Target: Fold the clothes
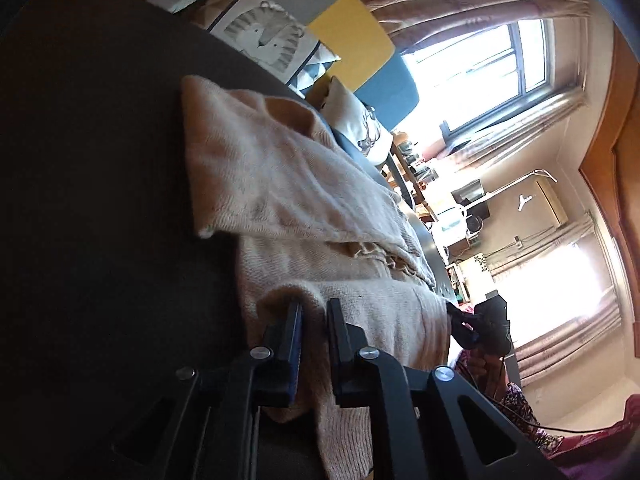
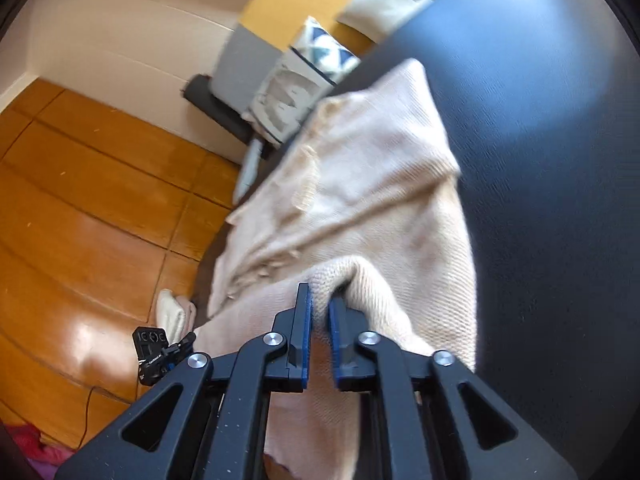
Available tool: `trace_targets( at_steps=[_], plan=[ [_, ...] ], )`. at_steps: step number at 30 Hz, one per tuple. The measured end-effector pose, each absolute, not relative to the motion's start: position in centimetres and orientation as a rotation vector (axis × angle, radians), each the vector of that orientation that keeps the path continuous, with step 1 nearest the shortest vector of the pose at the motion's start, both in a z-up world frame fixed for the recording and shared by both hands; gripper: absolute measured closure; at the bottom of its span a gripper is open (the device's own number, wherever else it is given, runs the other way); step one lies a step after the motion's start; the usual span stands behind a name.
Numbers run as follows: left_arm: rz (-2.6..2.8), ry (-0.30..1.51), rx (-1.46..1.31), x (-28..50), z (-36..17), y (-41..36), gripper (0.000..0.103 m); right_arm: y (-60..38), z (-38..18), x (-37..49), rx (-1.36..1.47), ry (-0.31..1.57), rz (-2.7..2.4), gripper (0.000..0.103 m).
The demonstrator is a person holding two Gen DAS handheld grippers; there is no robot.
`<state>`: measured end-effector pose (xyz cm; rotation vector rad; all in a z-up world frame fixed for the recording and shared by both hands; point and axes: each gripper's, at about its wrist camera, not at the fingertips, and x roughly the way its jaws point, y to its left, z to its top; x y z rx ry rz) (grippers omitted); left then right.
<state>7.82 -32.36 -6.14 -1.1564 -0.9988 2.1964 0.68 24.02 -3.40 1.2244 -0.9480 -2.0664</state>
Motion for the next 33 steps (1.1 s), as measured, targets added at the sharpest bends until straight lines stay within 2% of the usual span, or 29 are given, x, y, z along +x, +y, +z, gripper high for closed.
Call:
trace_targets(
  at_steps=[1,3,5,12,13,15,16,17,19,20,23,33],
  plan=[
    [2.166,-1.03,-1.16,8.1,-6.7,-32.2,0.084,24.3,-3.6,0.8,1.219,-0.977,-2.05,0.091],
    [2.095,-1.078,-1.168,8.7,-7.4,-32.0,0.082,24.8,-3.6,1.4,1.188,-1.024,-2.013,0.078],
    [2.044,-1.088,-1.167,9.6,-7.6,-32.0,0.081,24.8,-3.6,1.8,1.193,-1.02,-1.98,0.055],
    [1.987,-1.063,-1.18,10.7,-7.3,-30.9,0.077,23.0,-3.2,2.8,1.193,-0.86,-1.971,0.054],
    [1.989,-1.057,-1.187,10.7,-7.3,-30.6,0.077,22.6,-3.3,2.6,1.192,-0.857,-1.975,0.054],
    [1.993,-1.044,-1.202,10.6,-7.2,-30.0,0.077,21.9,-3.6,2.3,1.207,-0.853,-1.99,0.07],
    [1.995,-1.038,-1.21,10.5,-7.1,-29.7,0.077,21.5,-3.7,2.1,1.22,-0.854,-1.989,0.087],
    [1.997,-1.031,-1.217,10.4,-7.1,-29.4,0.079,21.3,-3.7,2.2,1.221,-0.856,-1.988,0.089],
    [2.006,-1.049,-1.223,10.6,-6.9,-29.3,0.08,21.3,-3.1,2.8,1.194,-0.848,-2.001,0.091],
    [2.019,-1.052,-1.218,10.8,-6.6,-29.3,0.091,21.3,-2.8,3.1,1.18,-0.844,-2.009,0.091],
    [2.071,-1.03,-1.152,11.7,-5.2,-29.4,0.099,21.9,-1.4,4.1,1.111,-0.866,-2.017,0.091],
    [2.177,-0.968,-0.919,9.3,1.2,-30.6,0.099,22.6,3.4,1.7,0.986,-0.877,-2.074,0.092]
  ],
)
